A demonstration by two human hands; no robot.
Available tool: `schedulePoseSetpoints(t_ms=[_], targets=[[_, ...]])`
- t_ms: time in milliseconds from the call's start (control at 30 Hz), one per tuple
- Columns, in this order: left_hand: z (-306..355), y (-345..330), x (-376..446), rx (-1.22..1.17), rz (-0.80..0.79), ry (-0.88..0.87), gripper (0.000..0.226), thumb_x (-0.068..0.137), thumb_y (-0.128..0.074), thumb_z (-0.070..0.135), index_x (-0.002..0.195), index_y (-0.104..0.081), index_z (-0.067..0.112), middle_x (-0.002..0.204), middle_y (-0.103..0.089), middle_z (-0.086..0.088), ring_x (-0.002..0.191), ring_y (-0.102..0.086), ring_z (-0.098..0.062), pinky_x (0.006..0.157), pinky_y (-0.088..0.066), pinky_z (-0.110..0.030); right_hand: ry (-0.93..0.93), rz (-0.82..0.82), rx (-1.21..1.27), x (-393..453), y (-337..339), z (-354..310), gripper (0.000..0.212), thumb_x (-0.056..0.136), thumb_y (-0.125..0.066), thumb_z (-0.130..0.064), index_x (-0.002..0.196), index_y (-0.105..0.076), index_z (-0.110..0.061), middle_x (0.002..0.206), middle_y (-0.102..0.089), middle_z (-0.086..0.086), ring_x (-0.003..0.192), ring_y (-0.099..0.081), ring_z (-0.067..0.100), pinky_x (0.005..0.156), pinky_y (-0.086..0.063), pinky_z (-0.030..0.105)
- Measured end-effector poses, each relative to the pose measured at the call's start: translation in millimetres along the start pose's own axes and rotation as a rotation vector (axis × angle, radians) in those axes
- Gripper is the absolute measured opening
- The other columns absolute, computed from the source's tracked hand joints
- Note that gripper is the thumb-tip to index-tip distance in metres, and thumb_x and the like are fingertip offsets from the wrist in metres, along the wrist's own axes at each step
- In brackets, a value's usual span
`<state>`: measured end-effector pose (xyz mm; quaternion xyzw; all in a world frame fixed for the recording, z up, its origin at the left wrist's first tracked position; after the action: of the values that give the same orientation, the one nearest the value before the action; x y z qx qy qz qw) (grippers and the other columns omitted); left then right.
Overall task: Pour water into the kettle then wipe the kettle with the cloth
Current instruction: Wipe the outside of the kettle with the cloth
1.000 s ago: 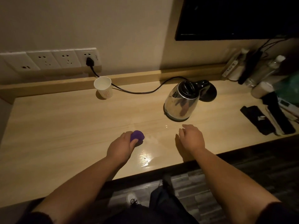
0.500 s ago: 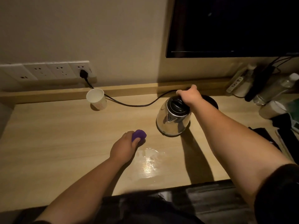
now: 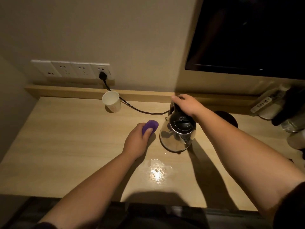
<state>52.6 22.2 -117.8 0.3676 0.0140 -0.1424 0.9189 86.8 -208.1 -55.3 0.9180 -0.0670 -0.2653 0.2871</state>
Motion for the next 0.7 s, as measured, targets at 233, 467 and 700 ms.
schedulePoseSetpoints(t_ms=[233,467,700], targets=[[11.7,-14.1,17.4,-0.049,-0.023,0.002,0.038,0.099,-0.042,0.045,0.126,-0.05,0.019,0.108,-0.062,0.002,0.094,-0.057,-0.015,0.079,-0.051,-0.036,-0.057,0.058,-0.494,4.5,-15.6,-21.2,0.057,0.09,-0.064,-0.034,0.137,-0.038,-0.014,0.118,-0.06,0.011,0.097,-0.059,0.029,0.084,-0.054,0.043],[4.3,-16.2,21.7,-0.178,-0.024,0.062,0.036,0.1,-0.04,0.043,0.127,-0.051,0.021,0.115,-0.055,0.003,0.097,-0.054,-0.011,0.075,-0.039,-0.023,0.049,0.067,-0.307,0.7,2.5,-16.3,0.055,0.088,-0.067,-0.024,0.137,-0.044,-0.019,0.115,-0.058,0.007,0.097,-0.058,0.024,0.08,-0.052,0.036],[50.8,-11.2,23.2,-0.213,-0.021,-0.138,0.045,0.099,-0.041,0.045,0.142,-0.033,0.036,0.132,-0.043,0.008,0.107,-0.049,-0.006,0.079,-0.044,-0.02,0.119,0.107,0.081,-24.9,20.6,19.5,0.057,0.093,-0.062,-0.021,0.145,-0.04,-0.03,0.132,-0.05,0.001,0.109,-0.057,0.019,0.094,-0.053,0.041]])
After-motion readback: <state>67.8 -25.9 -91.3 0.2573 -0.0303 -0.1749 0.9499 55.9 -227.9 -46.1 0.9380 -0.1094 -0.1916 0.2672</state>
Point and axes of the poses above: each hand's wrist, its own x-axis towards the middle knuckle, its own y-axis out of the back of the hand, z = x × y, the point moved 6 cm from there along x, towards the middle knuckle
